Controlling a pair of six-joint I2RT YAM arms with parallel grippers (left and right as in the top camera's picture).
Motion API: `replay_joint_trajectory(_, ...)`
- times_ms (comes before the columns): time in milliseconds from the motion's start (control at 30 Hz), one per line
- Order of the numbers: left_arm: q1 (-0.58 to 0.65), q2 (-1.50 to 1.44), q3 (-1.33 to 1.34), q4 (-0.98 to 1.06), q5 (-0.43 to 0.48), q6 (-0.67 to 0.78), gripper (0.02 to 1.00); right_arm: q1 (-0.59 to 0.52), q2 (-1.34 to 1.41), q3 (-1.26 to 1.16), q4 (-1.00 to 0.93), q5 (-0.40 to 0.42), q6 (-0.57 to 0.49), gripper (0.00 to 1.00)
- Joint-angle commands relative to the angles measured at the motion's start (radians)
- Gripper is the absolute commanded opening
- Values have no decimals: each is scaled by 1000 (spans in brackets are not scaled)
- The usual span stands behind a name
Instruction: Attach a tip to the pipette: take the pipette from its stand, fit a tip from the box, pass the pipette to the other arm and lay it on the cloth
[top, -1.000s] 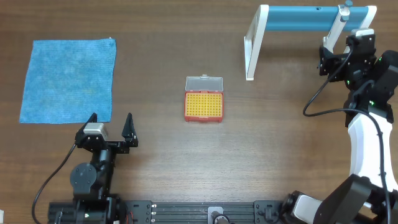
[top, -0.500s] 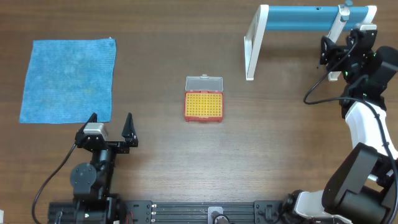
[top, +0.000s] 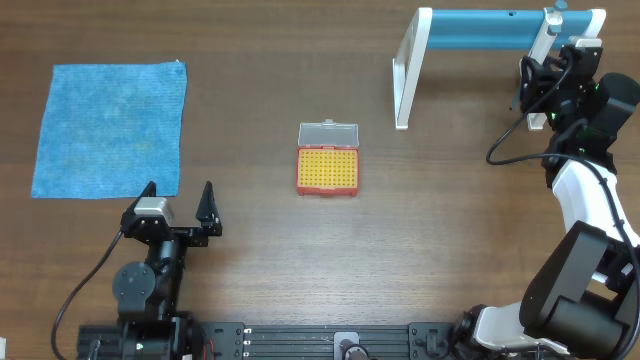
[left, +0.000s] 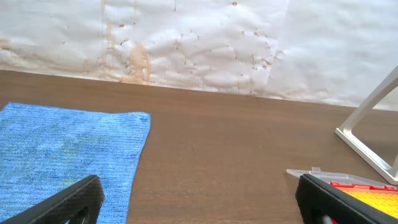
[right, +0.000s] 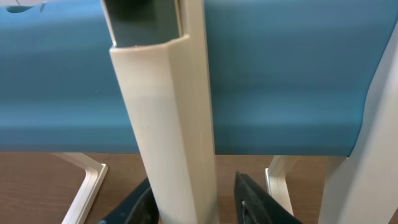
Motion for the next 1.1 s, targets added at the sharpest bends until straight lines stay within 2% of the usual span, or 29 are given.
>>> replay_joint_trajectory(33, -4, -6, -2, -6, -3, -5, 998, 4, 8, 16, 6, -9, 4, 347)
replay_joint_trajectory(233, -4, -6, -2, -6, -3, -5, 998, 4, 8, 16, 6, -9, 4, 191)
replay_joint_trajectory(300, -4, -6, -2, -6, -4, -5, 998, 4, 7, 16, 5, -10, 4, 84)
replay_joint_trajectory(433, -4, -6, -2, -6, -3, -5, 998, 4, -33, 16, 1, -9, 3, 80)
replay_joint_trajectory(633, -4, -6, -2, -6, -3, -5, 998, 2, -265, 16, -94, -10, 0, 80)
replay_joint_trajectory(700, -4, -6, -2, -6, -4, -5, 998, 18, -324, 12, -119, -42, 5, 77)
replay_joint_trajectory(800, -4, -6, -2, -6, -3, -5, 998, 154, -401, -74, 13, -192, 5, 75)
replay_joint_trajectory(833, -4, -6, -2, -6, -4, -5, 998, 267, -410, -158, 190, -220, 81, 77)
replay_joint_trajectory(900, -4, -6, -2, -6, -4, -5, 1000, 359, -401, -230, 339, -219, 139, 75)
replay_joint_trajectory(1000, -4, -6, -2, -6, -3, -5, 998, 566, -311, -354, 559, -219, 139, 75)
replay_joint_trajectory(1100, -4, -6, -2, -6, -3, -5, 998, 696, -196, -369, 626, -220, 138, 75)
